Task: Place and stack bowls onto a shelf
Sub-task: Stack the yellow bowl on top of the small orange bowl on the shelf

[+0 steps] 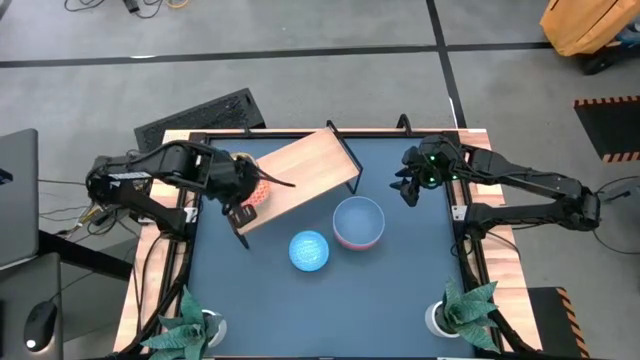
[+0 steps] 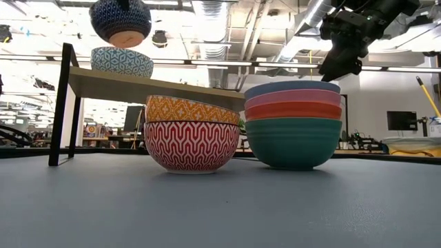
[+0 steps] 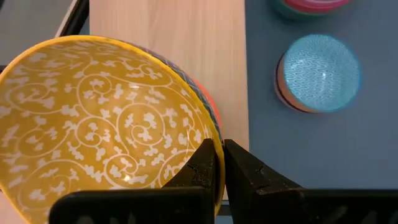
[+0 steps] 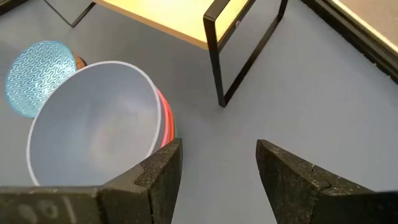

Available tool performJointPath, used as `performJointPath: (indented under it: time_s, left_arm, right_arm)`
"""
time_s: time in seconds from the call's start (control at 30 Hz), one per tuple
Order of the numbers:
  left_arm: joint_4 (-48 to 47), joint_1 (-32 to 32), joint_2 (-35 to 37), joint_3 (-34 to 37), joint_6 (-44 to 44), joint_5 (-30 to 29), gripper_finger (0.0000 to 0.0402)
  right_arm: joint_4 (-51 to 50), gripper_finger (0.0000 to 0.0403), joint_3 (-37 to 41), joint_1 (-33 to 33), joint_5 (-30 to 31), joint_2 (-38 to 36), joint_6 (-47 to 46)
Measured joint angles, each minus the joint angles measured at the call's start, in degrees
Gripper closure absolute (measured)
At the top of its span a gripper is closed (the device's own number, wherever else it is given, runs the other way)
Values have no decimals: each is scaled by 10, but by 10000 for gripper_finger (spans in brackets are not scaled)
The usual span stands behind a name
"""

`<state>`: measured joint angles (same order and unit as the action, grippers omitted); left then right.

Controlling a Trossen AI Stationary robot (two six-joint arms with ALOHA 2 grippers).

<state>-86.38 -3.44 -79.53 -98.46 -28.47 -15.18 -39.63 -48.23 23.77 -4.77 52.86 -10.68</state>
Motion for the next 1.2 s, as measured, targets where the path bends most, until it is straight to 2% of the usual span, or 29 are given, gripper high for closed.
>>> performJointPath:
  time_s: [0.1,0.2,0.4,0.67,0.93,1.2]
  left_arm:
    - [-7,1,-18,-1,37,6,401]
    - [-12,1,-49,0,85,41,401]
    - [-33,1,-79,0,107,44,401]
    - [-37,5,-71,0,125,46,401]
    - [-36,48,-69,1,158,63,401]
    - [-9,56,-50,12,162,64,401]
  right_arm:
    - [0,173,0,0,5,0,0]
    - [1,173,0,0,6,0,0]
    - [4,173,0,0,7,0,0]
    - [3,173,0,0,8,0,0]
    - [13,173,0,0,8,0,0]
    - [13,173,0,0,8,0,-2]
